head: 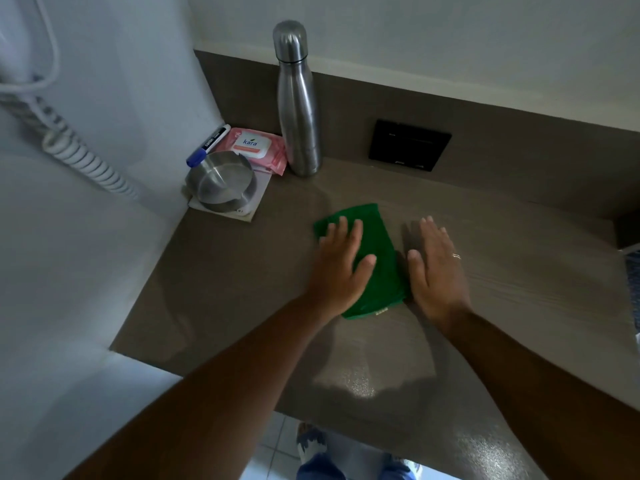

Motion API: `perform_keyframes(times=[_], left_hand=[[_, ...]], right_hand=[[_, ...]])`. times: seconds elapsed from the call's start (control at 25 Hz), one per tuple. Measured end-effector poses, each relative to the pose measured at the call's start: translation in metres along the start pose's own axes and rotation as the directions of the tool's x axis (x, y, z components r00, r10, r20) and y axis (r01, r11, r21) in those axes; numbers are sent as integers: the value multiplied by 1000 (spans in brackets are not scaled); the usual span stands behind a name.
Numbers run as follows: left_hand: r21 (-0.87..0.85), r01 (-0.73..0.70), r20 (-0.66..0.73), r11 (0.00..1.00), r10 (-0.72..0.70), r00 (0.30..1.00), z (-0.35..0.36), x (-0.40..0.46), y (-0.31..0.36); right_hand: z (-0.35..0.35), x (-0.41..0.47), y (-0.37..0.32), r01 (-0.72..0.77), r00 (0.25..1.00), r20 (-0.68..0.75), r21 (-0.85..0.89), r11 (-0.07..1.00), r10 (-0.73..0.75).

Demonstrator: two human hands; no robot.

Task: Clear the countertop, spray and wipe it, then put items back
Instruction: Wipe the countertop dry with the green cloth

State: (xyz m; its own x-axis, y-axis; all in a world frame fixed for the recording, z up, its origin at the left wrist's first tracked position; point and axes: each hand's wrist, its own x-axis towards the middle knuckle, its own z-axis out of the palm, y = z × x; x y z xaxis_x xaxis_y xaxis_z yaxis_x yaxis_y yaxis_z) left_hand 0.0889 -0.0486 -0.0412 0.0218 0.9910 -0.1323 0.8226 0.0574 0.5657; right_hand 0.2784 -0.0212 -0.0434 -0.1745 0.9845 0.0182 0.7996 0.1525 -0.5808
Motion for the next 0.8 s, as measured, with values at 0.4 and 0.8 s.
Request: perform_keyframes(times=[0.4,0.8], left_hand=[[463,158,-104,872,-123,987,-27,-22,-91],[470,138,-110,872,-97,989,-26,-21,-97]], right_hand=[[56,-24,-44,172,972,227,-486,857,-66],[6,49,15,-535,835,-106,-379,755,539]])
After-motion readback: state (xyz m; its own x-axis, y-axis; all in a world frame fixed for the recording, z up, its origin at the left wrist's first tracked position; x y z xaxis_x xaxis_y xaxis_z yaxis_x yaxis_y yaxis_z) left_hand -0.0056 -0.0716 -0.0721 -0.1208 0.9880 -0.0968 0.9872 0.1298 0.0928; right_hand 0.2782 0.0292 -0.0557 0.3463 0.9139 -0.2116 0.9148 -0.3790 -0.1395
